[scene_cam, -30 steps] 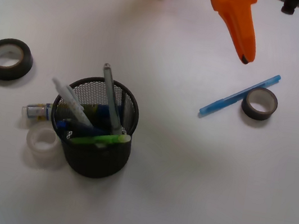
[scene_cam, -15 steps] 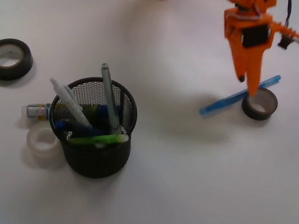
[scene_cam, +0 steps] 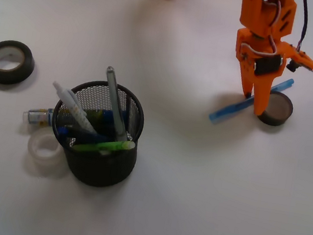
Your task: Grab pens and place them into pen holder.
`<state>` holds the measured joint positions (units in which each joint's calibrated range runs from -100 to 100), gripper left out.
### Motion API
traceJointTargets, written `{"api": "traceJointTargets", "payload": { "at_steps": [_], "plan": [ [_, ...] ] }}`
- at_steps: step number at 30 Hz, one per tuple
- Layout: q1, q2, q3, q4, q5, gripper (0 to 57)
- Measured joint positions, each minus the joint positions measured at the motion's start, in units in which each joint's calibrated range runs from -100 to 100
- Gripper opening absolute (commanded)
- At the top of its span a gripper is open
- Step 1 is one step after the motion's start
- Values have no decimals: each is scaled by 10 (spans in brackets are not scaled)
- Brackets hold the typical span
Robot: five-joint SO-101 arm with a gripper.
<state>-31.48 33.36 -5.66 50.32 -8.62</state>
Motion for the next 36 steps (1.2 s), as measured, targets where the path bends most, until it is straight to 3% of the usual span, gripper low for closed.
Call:
{"api": "traceJointTargets", "payload": {
  "at_steps": [2,8,11,24,30,36],
  "plan": [
    [0,32,-52,34,2,174],
    [1,125,-196,146,4,35],
    [1,150,-234,175,6,9],
    [0,118,-226,206,-14,4],
    [21,-48,-163,203,-48,4],
    [57,-260,-45,60,-75,4]
  ]
}}
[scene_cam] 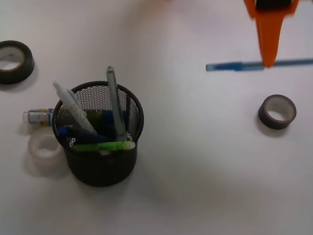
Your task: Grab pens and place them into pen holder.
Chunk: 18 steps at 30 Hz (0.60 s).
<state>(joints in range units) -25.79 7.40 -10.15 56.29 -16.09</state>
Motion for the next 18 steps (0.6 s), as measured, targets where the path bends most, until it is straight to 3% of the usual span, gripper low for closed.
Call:
{"api": "traceJointTargets", "payload": {
  "at_steps": [10,18],
  "plan": [
    [116,-265,301,-268,-108,3],
    [186,-234,466,-651,-220,3]
  ]
}}
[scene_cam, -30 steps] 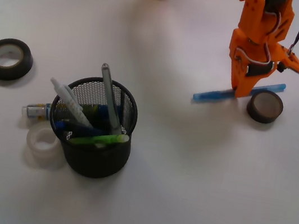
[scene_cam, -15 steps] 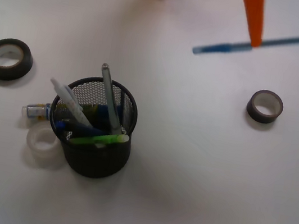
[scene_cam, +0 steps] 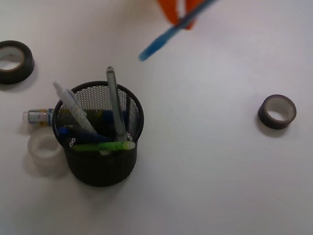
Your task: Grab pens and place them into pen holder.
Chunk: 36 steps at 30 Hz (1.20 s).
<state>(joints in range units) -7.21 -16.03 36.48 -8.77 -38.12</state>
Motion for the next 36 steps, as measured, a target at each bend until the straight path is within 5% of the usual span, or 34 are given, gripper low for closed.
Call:
{"api": "traceJointTargets", "payload": {
  "at_steps": [7,20,27,36],
  "plan": [
    [64,111,19,-302,-65,3],
    [55,257,20,-399,-86,5],
    [58,273,20,-402,-86,139],
    [50,273,20,-402,-77,161]
  ]
}}
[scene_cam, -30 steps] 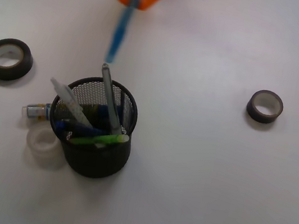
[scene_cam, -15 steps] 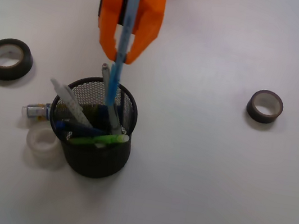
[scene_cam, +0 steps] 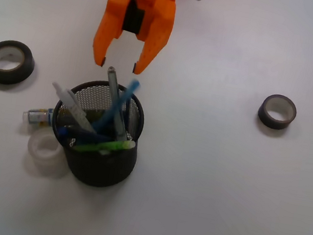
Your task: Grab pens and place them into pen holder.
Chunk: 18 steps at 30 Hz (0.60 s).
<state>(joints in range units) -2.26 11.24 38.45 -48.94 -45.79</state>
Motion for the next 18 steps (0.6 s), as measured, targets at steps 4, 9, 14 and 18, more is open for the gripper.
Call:
{"api": "traceJointTargets", "payload": {
  "at_steps": [4,9,14,18],
  "plan": [
    [-4,-33,-24,23,66,110],
    [-34,-178,-28,181,185,7],
    [-47,-376,31,413,310,3],
    [-54,-532,124,601,393,4]
  ]
}}
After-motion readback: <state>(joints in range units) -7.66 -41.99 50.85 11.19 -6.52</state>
